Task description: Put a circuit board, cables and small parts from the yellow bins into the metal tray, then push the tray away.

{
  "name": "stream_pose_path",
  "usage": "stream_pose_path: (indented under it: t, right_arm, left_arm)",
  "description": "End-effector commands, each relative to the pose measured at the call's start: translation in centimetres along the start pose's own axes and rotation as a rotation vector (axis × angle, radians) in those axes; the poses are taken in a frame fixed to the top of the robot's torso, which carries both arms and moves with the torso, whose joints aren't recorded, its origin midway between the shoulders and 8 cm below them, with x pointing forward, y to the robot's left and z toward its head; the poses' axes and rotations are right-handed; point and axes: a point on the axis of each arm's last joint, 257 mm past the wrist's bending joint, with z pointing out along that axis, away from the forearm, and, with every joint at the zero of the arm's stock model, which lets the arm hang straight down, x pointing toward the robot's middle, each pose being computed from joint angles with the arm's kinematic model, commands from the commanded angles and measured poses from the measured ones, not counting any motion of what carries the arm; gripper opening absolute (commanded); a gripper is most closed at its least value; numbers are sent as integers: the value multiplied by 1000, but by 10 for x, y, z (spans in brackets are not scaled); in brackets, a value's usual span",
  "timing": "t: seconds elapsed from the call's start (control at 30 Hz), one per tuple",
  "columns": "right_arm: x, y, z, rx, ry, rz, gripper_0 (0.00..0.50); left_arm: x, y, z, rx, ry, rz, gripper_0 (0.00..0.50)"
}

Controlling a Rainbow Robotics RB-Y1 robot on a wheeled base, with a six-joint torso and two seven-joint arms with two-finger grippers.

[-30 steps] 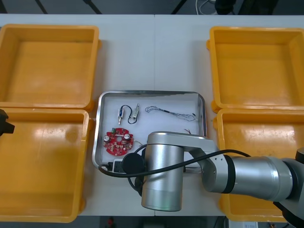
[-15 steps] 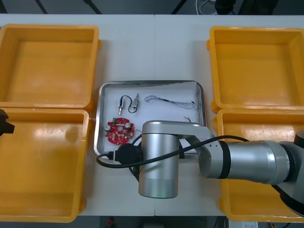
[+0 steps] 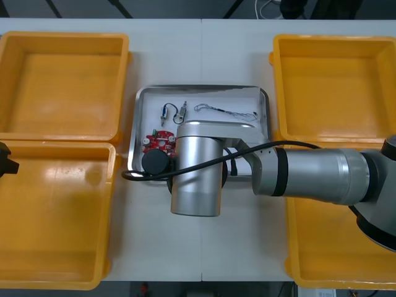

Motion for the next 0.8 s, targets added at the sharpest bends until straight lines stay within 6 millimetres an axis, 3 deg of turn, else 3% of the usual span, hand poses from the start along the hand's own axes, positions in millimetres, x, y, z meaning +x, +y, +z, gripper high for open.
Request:
stream_pose_path:
  t: [0.03,0.3,0.8]
  right_arm:
    - [-19,-28,-18,48,-11,-29,0]
    - [-26,-58,-30,122,-14,-28,0]
    - [-41,-96,-35,230,-24,-26,0]
  left_arm:
    - [-3,17,-14,-62,-19,79,500]
    - [-3,17,-14,-62,-19,79,500]
    - [-3,17,-14,-62,-19,79,500]
